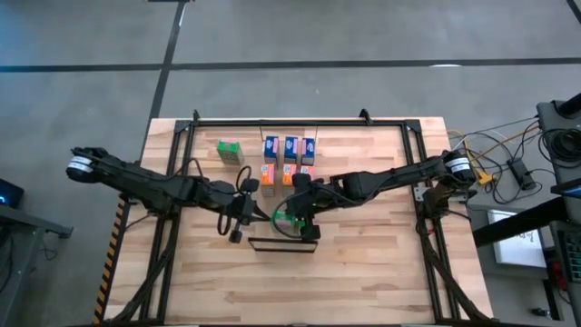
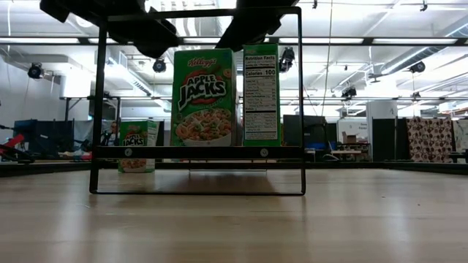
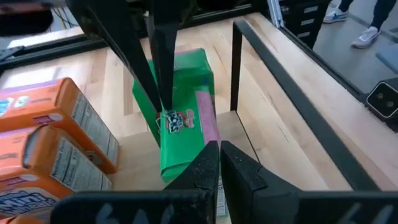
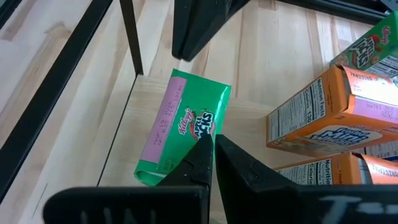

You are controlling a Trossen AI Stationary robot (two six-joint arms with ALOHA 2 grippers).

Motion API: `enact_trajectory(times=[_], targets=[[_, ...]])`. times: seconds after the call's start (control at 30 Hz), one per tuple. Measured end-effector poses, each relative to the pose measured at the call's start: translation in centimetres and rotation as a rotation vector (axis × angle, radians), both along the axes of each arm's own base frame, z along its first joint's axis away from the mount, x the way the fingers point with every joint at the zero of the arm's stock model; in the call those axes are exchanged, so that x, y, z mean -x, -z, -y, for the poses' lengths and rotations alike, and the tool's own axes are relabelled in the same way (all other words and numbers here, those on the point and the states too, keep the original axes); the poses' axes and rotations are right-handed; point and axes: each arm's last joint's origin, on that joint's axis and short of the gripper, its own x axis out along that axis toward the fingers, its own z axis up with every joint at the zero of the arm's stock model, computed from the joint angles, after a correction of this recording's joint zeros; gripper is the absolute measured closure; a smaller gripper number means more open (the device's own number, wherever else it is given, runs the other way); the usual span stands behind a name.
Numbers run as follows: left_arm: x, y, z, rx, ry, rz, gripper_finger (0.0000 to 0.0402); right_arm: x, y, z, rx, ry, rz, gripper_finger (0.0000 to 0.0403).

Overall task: Stack cereal on shelf
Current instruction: Put the bottom green cereal box on the shelf aligned with the other green cereal box

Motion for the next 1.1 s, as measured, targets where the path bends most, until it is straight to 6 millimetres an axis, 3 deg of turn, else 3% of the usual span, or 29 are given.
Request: enact_trajectory(times=[1.1], targets=[[-1.4,1.1,0.2,-0.009,-0.055,0.010,0.0401,0.0,-0.1,0.0,0.007,-0.005,0.002,0.0394]])
